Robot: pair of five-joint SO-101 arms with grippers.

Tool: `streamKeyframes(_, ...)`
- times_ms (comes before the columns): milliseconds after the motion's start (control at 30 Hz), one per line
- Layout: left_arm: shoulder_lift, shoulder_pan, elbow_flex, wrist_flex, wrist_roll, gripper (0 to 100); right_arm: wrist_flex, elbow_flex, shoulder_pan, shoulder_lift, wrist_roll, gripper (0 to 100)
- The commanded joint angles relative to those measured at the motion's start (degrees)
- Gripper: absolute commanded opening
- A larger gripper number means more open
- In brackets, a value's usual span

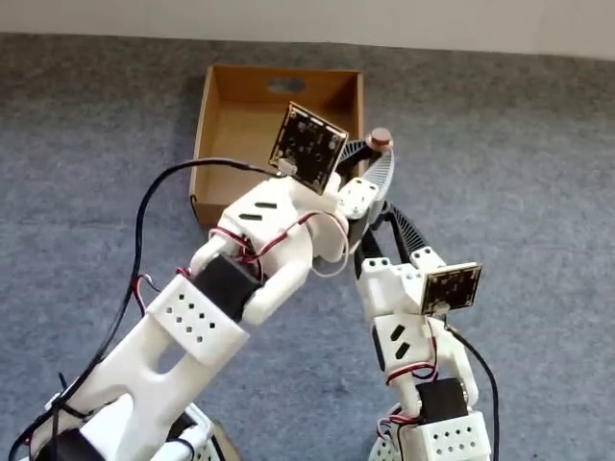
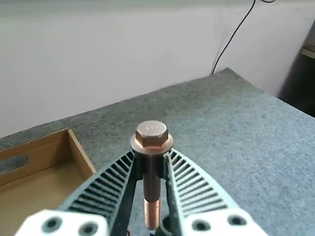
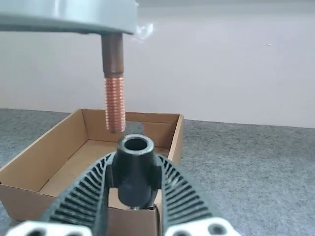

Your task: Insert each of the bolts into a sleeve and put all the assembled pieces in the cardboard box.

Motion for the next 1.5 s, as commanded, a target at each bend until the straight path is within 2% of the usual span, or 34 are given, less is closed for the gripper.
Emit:
streamKeyframes(0, 2.07, -0.48, -4.44, -0.44, 0.35, 1, -1.27, 2.07, -0.31, -0.31, -0.09, 0.9)
streamKeyframes(200, 5.23, -0.40, -6.55, -1.23, 0.35, 1, -1.27, 2.07, -0.31, -0.31, -0.09, 0.9)
streamKeyframes(433, 0.84, -0.31, -6.29, -0.79, 0.44, 1, -1.27, 2.07, -0.31, -0.31, -0.09, 0.9)
streamKeyframes(700, -0.31, 4.00, -4.53, -1.14, 0.44, 1, -1.27, 2.07, -0.31, -0.31, -0.09, 0.9)
streamKeyframes(1267, -0.04, 3.38, -0.66, -1.23, 0.35, 1, -1.27, 2.07, -0.31, -0.31, -0.09, 0.9)
streamKeyframes(1467, -0.04, -0.31, -0.57, -1.23, 0.35, 1, -1.27, 2.07, -0.31, -0.31, -0.09, 0.9)
